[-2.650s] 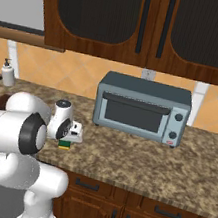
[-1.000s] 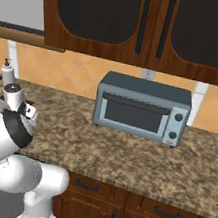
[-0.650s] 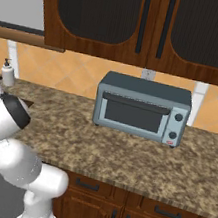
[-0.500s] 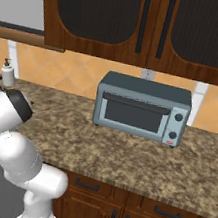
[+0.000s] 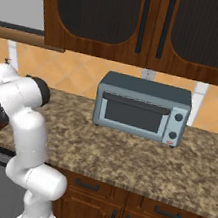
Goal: Pick up the sponge from the counter and clean the cutting board by briefly scrubbing or pressing down on the cutting board. Once finished, release the sponge.
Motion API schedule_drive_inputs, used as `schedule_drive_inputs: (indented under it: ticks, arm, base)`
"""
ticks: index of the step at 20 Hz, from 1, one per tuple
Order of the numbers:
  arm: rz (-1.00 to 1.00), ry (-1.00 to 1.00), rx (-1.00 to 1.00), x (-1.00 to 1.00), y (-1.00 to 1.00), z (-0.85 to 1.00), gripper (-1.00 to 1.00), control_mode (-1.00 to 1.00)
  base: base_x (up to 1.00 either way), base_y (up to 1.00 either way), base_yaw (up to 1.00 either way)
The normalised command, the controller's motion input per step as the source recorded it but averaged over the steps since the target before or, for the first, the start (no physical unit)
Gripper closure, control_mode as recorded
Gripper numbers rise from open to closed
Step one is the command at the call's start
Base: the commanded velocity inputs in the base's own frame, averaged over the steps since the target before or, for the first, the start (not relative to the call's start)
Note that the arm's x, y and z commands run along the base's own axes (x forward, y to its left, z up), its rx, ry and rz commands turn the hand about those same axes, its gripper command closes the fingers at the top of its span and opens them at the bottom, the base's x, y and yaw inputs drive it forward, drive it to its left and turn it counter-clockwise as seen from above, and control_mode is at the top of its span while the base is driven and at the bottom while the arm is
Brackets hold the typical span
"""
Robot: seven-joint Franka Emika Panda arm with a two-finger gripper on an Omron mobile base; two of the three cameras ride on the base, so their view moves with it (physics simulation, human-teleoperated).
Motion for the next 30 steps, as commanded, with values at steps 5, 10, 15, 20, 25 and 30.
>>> schedule_drive_inputs:
  ticks: [5, 10, 15, 20, 25, 30]
  arm:
    - [-0.08, 0.01, 0.0, 0.0, 0.55, -0.12, 1.0, -1.0]
    - [-0.11, 0.08, -0.01, 0.0, 0.44, 0.16, 1.0, -1.0]
    - [-0.05, 0.04, -0.01, 0.0, 0.16, -0.03, 1.0, -1.0]
    - [-0.02, 0.0, 0.0, 0.0, 0.0, -0.37, 1.0, -1.0]
    - [-0.01, -0.01, 0.0, 0.08, 0.0, -0.42, 1.0, -1.0]
    - [0.0, -0.04, 0.0, 0.12, 0.0, -0.15, 1.0, -1.0]
  base:
    - [0.0, 0.0, 0.0]
    - [0.0, 0.0, 0.0]
    - [0.0, 0.0, 0.0]
    - [0.0, 0.0, 0.0]
    - [0.0, 0.0, 0.0]
    - [0.0, 0.0, 0.0]
